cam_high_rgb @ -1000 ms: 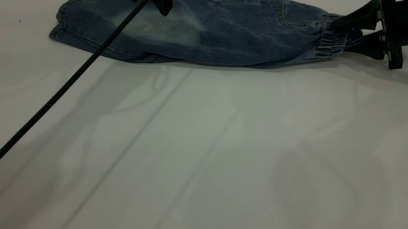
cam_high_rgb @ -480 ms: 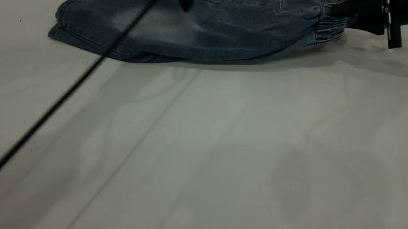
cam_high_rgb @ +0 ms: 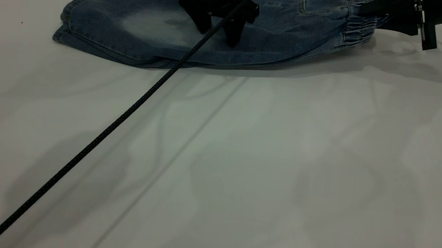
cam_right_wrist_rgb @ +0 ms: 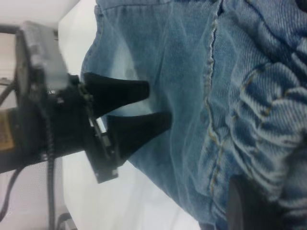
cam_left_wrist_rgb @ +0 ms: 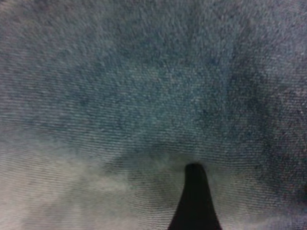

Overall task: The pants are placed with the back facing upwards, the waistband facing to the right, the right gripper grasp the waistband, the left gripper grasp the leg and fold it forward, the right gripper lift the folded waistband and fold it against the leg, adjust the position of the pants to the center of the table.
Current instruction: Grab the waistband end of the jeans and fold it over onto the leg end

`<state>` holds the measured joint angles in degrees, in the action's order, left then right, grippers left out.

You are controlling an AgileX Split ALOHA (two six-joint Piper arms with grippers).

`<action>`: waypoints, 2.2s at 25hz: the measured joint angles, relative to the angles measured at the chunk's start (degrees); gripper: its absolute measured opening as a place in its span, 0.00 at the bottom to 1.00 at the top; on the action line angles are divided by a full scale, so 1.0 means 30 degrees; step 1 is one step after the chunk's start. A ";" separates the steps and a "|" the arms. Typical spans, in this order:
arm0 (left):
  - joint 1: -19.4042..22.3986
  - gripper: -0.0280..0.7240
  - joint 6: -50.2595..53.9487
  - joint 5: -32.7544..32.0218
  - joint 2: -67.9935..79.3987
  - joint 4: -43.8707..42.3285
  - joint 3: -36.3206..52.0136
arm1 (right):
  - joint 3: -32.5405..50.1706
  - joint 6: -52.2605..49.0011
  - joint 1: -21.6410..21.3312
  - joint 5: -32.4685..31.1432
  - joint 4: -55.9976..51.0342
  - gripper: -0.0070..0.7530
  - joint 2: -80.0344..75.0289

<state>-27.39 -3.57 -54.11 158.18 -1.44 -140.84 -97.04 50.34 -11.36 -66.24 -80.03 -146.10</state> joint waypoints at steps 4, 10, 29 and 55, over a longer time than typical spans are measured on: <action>0.0000 0.72 0.0000 -0.0531 0.0551 0.0478 -0.0803 | -0.0015 0.0000 0.0000 0.0000 0.0000 0.10 0.0102; -0.0033 0.72 0.0000 -0.0452 0.0658 0.0877 -0.0881 | -0.0015 0.0075 0.0367 -0.0047 0.0176 0.10 0.2180; -0.0003 0.72 -0.0691 -0.4160 -0.0035 0.0478 -0.3229 | -0.0707 -0.0303 0.2672 -0.0274 0.0530 0.10 0.3793; 0.3961 0.72 -0.0513 -0.4355 0.1717 -0.1285 -0.5339 | -0.0707 -0.0360 0.2672 -0.0274 0.0549 0.10 0.3793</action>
<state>-15.50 -5.11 -67.17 163.33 -5.29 -156.85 -99.16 49.26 -3.34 -67.07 -78.38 -134.72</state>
